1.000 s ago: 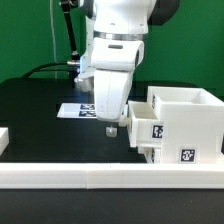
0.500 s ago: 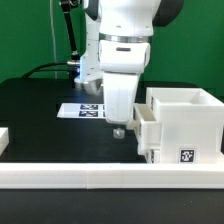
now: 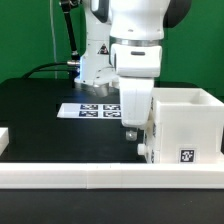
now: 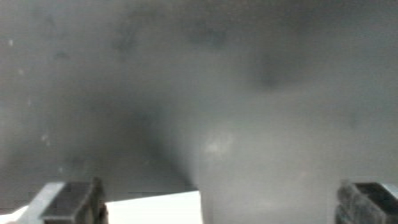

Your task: Assemble drawer

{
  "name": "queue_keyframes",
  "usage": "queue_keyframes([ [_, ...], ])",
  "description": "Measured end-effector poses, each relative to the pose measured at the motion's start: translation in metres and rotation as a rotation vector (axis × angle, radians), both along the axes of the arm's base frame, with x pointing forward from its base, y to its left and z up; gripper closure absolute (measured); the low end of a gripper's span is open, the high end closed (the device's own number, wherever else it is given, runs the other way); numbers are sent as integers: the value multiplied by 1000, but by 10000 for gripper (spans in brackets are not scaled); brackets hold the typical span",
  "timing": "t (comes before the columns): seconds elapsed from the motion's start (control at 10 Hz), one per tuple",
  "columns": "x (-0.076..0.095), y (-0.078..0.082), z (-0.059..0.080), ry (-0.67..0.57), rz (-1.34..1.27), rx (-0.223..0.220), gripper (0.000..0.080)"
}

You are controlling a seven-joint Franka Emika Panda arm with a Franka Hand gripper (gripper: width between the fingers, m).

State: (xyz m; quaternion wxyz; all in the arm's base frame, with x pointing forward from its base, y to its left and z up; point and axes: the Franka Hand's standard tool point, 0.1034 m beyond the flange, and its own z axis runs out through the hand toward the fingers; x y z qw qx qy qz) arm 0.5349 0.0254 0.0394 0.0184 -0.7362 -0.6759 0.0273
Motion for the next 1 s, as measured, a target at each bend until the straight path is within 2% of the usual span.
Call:
queue_keyframes([
  [0.3,2,0,3,35,-9,-14,151],
  [0.4,4,-5,3,30,-15,-15,151],
  [0.6,7,-32,8,14,-40,-28,151],
  [0.8,8,-56,22,-32,-91,-35,151],
  [1.0,0,-59,36,-88,-110,-32,151],
])
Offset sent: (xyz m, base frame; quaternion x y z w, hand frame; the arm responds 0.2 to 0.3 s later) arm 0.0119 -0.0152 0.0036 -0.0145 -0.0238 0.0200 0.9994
